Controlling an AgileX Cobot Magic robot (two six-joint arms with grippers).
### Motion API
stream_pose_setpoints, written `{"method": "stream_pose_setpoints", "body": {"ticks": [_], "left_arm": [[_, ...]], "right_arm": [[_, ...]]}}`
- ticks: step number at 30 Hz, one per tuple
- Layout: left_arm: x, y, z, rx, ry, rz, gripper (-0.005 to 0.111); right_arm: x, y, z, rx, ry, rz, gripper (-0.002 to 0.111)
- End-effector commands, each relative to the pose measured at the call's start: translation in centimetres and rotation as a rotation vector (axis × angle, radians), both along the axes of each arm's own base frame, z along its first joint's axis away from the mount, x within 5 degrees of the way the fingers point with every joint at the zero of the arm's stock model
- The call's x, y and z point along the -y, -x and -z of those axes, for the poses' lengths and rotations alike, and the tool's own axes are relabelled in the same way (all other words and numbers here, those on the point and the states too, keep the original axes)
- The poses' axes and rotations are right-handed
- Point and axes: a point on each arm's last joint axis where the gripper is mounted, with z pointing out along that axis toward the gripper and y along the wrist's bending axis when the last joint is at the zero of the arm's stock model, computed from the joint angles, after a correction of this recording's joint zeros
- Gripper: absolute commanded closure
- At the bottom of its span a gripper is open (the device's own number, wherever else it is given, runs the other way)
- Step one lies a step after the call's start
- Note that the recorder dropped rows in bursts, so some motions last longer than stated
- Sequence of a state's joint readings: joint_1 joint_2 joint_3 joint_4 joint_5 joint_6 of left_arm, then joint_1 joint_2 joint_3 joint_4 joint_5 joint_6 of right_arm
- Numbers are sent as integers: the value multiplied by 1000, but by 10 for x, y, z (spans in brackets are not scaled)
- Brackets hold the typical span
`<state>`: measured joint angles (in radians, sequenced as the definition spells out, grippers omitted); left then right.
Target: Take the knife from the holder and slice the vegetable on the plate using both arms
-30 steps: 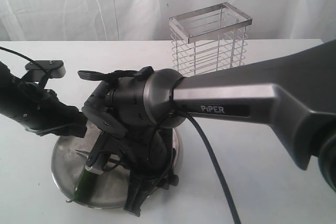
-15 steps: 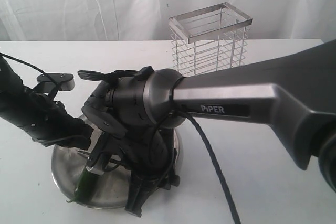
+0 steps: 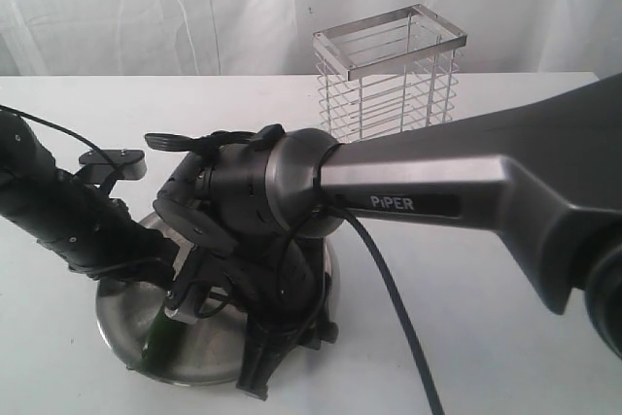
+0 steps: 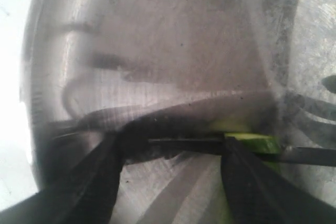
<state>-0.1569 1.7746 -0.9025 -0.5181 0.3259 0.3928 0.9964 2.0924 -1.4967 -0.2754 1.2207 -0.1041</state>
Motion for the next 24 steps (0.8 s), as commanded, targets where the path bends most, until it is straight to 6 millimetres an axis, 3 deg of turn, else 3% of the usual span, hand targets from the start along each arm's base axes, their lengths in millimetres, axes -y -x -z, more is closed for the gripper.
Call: {"method": "stream_pose_setpoints", "body": {"ticks": [1, 24], "left_arm": [[0, 3, 12, -24, -24, 18, 47], [3, 25, -41, 3, 30, 98, 47]], "right_arm": [[0, -2, -5, 26, 5, -32, 108], [9, -16, -6, 98, 53, -34, 108]]}}
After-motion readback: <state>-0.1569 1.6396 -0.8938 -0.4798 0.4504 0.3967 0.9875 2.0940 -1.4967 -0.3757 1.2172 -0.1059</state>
